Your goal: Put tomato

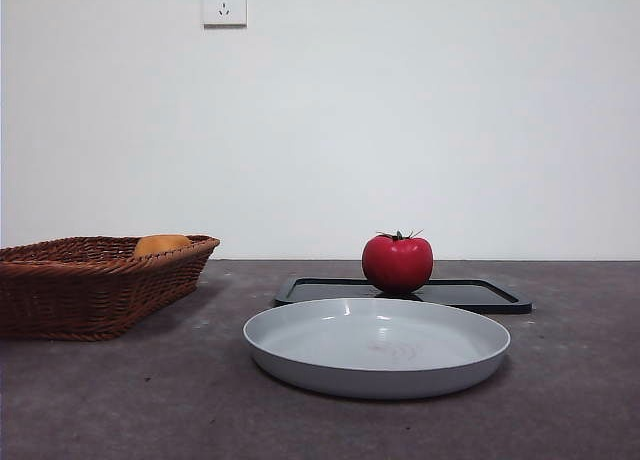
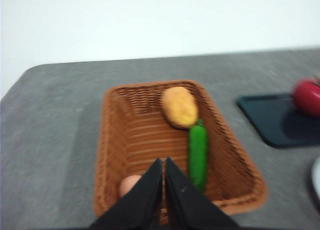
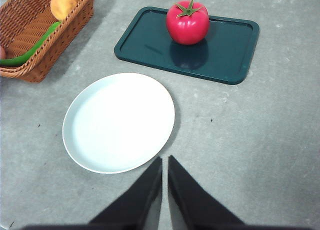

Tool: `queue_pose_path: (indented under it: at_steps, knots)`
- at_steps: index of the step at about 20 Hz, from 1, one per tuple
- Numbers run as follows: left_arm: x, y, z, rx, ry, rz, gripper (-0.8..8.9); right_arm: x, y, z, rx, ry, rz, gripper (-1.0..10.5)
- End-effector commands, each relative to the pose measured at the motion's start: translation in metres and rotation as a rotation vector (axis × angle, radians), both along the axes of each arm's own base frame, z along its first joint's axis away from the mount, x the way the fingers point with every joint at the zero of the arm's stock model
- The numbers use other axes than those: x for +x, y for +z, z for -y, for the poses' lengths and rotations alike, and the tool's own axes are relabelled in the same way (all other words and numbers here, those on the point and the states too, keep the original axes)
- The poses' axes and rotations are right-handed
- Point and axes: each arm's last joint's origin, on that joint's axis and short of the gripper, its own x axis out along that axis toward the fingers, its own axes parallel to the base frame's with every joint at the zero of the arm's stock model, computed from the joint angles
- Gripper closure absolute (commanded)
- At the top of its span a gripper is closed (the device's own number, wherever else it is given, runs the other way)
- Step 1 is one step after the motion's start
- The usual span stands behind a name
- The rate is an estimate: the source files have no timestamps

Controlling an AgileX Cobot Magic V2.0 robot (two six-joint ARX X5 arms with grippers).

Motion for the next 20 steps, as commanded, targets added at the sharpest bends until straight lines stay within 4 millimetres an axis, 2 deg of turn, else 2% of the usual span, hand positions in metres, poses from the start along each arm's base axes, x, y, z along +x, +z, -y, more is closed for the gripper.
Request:
queue_pose_path:
  at_steps: [1,4,8,15,20]
  knots:
    - [0.004,-0.027,-0.005,-0.119,0.069,0.005,8.07,0.000,0.003,-0.001,0.015,0.002,0.007,9.4]
    - [0.003,-0.051,-0.011,-0.133,0.129,-0.016,8.07,0.000,0.003,-0.001,0.015,0.002,0.007,9.4]
    - [0.000,-0.068,-0.015,-0.135,0.171,0.004,8.07,0.000,0.003,-0.001,0.015,0.002,0.007,9.4]
    - [-0.004,-0.079,-0.016,-0.102,0.163,-0.031,8.07,0.000,0.003,-0.001,0.015,0.002,0.007,9.4]
    - [-0.004,-0.079,-0.016,-0.052,0.148,-0.028,8.07,0.000,0.003,-0.001,0.015,0.002,0.007,9.4]
